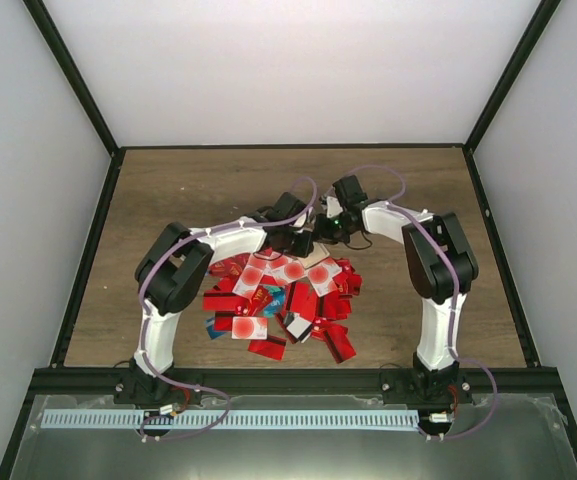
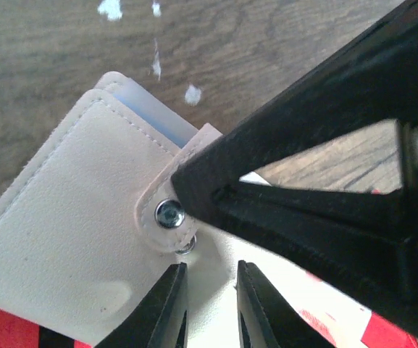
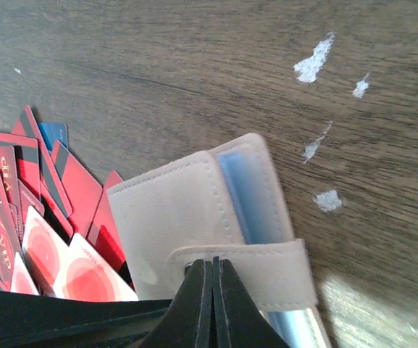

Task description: Put the credit cards into the card holder

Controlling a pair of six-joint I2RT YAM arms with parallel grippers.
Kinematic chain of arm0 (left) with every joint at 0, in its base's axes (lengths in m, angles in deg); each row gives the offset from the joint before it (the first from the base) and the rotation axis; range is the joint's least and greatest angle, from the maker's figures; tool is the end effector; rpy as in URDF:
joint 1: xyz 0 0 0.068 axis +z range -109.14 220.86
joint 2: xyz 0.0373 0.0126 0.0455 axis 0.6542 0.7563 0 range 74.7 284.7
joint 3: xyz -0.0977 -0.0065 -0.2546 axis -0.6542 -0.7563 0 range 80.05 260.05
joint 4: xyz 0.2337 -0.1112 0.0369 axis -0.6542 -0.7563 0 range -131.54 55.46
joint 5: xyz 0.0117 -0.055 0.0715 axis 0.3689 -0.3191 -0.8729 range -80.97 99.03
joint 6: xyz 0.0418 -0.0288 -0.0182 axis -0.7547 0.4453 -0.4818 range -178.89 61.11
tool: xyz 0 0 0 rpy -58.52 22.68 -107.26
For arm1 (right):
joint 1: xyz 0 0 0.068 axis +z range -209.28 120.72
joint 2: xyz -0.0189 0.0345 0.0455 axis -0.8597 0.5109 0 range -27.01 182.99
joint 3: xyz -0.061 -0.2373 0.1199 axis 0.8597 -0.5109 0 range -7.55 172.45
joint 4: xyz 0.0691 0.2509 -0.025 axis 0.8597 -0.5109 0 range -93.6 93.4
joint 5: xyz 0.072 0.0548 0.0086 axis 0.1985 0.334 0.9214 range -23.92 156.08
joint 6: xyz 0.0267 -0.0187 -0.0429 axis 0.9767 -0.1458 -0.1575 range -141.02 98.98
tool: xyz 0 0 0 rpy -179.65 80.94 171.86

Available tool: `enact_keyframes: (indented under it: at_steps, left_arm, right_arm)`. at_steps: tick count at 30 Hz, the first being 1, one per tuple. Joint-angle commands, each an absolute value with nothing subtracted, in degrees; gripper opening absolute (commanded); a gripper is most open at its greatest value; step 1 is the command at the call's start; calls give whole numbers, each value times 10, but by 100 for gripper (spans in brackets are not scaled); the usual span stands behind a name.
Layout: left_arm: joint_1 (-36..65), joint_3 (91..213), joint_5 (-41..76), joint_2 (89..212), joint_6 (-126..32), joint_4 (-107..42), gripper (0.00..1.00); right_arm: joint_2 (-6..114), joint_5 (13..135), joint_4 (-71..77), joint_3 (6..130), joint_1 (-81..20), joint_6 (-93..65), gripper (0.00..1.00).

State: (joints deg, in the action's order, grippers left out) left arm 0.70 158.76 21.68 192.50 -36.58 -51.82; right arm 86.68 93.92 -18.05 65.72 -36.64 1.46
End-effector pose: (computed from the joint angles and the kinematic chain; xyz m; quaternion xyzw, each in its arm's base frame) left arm 0.3245 -0.2842 0.1486 0.1791 0.9349 -0.2393 0.1912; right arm 0.3640 0.1697 0.1491 -0.0597 0.9415 0.3060 0.1283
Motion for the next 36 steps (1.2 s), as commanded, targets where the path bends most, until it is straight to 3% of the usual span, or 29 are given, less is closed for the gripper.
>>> enact_keyframes:
  at_steps: [1, 9, 12, 14, 17, 20, 21, 23, 24, 31, 36]
  left_arm:
    - [11, 1599, 231, 1898, -370, -612, 24]
    - [30, 1615, 255, 1862, -375, -627, 39]
    - [35, 1612, 271, 1851, -375, -626, 43]
    - [40, 1602, 284, 1833, -371, -617, 46]
    - [50, 1582, 273, 1785, -368, -603, 57]
    - [63, 1550, 229, 1717, -375, -579, 75]
    - [68, 1531, 212, 1682, -379, -567, 84]
    - [81, 1500, 183, 1633, -383, -542, 98]
    - [88, 1485, 175, 1612, -385, -530, 100]
    - [110, 1421, 102, 1487, -408, -483, 100]
    - [113, 1403, 74, 1442, -423, -470, 100]
  right_arm:
    - [827, 938, -204, 666, -369, 2, 1]
    - [769, 949, -204, 659, -372, -6, 7]
    - [734, 948, -188, 645, -377, -7, 19]
    - [699, 945, -169, 631, -383, -6, 32]
    - [626, 929, -120, 592, -399, 1, 66]
    - [542, 897, -74, 552, -415, 5, 94]
    - [513, 877, -59, 535, -416, 6, 99]
    - [449, 841, -24, 503, -417, 8, 100]
    - [418, 818, -9, 490, -417, 10, 100]
    - [262, 728, 68, 414, -418, -12, 100]
    - [250, 722, 44, 430, -418, -28, 100]
